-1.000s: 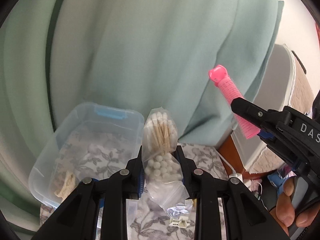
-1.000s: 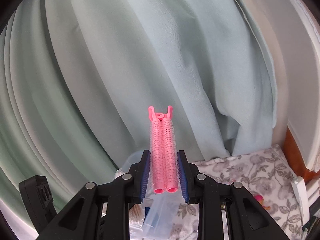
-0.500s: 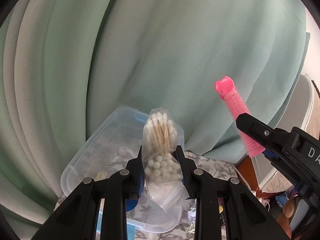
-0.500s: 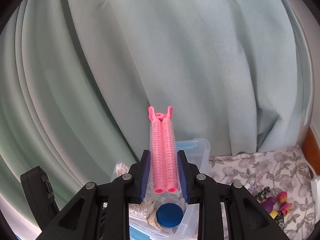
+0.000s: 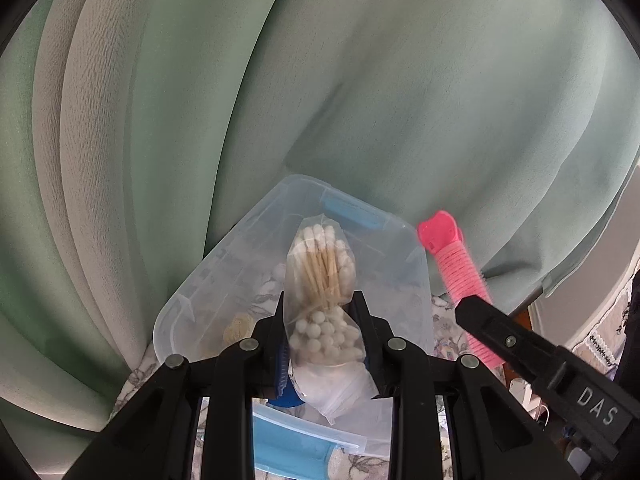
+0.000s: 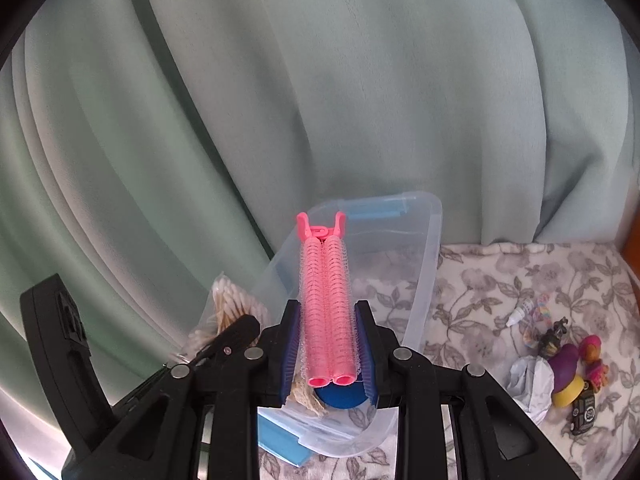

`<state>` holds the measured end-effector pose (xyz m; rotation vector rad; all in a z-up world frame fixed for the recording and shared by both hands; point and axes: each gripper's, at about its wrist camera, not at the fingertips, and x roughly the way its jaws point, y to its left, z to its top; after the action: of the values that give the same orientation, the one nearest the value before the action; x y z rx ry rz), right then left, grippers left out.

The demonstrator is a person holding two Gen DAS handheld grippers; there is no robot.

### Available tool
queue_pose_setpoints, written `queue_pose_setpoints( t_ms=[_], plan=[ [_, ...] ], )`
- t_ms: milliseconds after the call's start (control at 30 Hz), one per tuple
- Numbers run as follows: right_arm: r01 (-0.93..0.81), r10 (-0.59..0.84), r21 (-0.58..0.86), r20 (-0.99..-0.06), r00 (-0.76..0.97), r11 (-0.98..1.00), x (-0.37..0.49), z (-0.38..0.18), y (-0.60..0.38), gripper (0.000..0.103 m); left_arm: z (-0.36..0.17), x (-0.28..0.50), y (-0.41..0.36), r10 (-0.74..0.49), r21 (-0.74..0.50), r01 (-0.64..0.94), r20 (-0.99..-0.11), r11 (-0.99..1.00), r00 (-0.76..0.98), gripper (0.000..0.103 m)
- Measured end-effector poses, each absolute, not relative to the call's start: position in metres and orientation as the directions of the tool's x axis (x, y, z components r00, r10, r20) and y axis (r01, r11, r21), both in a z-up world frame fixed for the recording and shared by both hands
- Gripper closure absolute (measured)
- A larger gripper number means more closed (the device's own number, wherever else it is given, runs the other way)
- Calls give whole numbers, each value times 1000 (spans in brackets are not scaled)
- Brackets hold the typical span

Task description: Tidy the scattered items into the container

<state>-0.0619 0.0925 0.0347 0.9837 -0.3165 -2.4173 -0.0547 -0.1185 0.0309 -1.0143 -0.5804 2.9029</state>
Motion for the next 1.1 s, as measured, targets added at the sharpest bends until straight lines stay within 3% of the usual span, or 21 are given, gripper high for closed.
queue_pose_setpoints(
  t_ms=[633, 1100],
  plan=[
    [341, -513, 385, -693, -507, -857, -63, -15, 75, 74, -15, -63, -119, 132, -331, 144, -684, -933, -717, 75],
    [358, -517, 378, -697, -497, -854, -65, -27, 68, 73, -20, -61, -115, 95, -267, 116, -663, -957, -743, 76]
  ],
)
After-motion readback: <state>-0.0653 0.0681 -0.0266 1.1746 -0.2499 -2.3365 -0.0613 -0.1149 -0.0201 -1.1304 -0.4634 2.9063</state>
